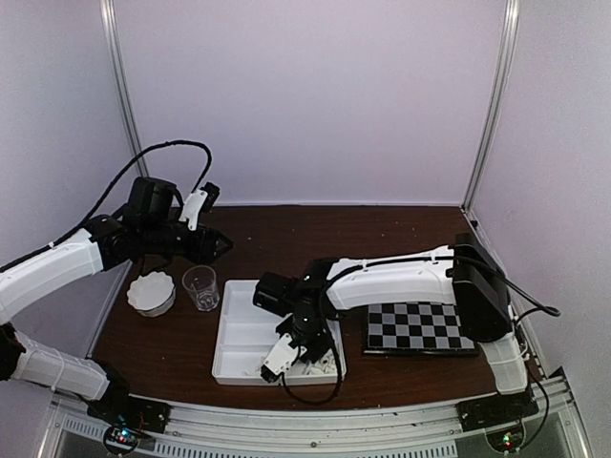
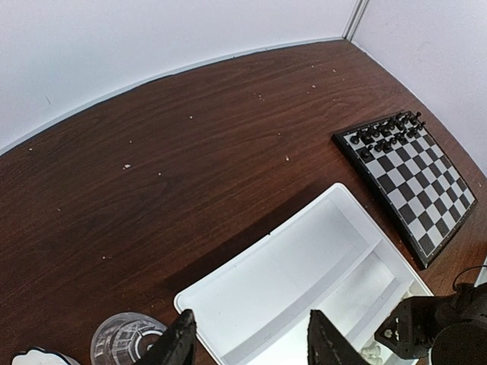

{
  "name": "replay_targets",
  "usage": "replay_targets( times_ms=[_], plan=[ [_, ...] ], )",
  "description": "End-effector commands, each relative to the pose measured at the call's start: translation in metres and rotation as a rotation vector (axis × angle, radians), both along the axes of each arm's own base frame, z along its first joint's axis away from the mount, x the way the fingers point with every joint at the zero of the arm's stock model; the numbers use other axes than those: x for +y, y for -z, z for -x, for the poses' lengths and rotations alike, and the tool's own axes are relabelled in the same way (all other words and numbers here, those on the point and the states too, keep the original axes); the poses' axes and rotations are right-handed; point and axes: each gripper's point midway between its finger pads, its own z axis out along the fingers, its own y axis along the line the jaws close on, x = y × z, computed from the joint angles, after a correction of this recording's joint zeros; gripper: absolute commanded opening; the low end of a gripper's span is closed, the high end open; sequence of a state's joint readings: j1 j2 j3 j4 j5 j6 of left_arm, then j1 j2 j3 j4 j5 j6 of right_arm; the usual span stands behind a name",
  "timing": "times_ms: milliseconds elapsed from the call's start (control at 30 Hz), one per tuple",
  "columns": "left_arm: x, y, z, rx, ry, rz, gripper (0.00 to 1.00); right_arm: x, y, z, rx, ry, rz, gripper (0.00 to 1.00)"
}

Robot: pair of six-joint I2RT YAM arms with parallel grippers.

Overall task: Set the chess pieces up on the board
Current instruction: Pick up the rook from the storage box, then place the rook at a1.

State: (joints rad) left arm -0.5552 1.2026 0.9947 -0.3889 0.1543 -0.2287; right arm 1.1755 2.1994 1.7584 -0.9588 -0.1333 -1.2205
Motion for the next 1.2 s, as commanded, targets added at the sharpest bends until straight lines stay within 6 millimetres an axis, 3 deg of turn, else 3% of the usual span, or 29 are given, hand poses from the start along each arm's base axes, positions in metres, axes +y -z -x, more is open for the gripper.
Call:
replay_targets(
  times_ms=[0, 300, 533, 667, 867, 1167],
  plan=[
    [-0.002, -0.007, -0.006, -0.041, 0.008, 0.016, 0.5, 0.002, -0.015, -0.012, -0.037, 0.039, -0.041, 0.16],
    [-0.001, -0.007, -0.006, -0.041, 0.009, 0.014, 0.5, -0.008, -0.071, -0.003, -0.018, 0.089, -0.102, 0.09],
    [-0.003, -0.002, -0.007, -0.029, 0.012, 0.008, 0.5, -0.051, -0.089, 0.003, 0.018, 0.198, -0.072, 0.09],
    [-0.005, 0.001, -0.007, -0.016, 0.021, 0.009, 0.5, -0.093, -0.082, 0.0, 0.02, 0.271, -0.012, 0.09],
    [-0.005, 0.003, -0.008, -0.013, 0.02, 0.004, 0.5, -0.139, -0.064, -0.01, 0.012, 0.367, 0.058, 0.09],
    [-0.005, 0.005, -0.008, -0.006, 0.021, 0.001, 0.5, -0.167, -0.03, -0.031, 0.038, 0.44, 0.127, 0.09]
  ],
)
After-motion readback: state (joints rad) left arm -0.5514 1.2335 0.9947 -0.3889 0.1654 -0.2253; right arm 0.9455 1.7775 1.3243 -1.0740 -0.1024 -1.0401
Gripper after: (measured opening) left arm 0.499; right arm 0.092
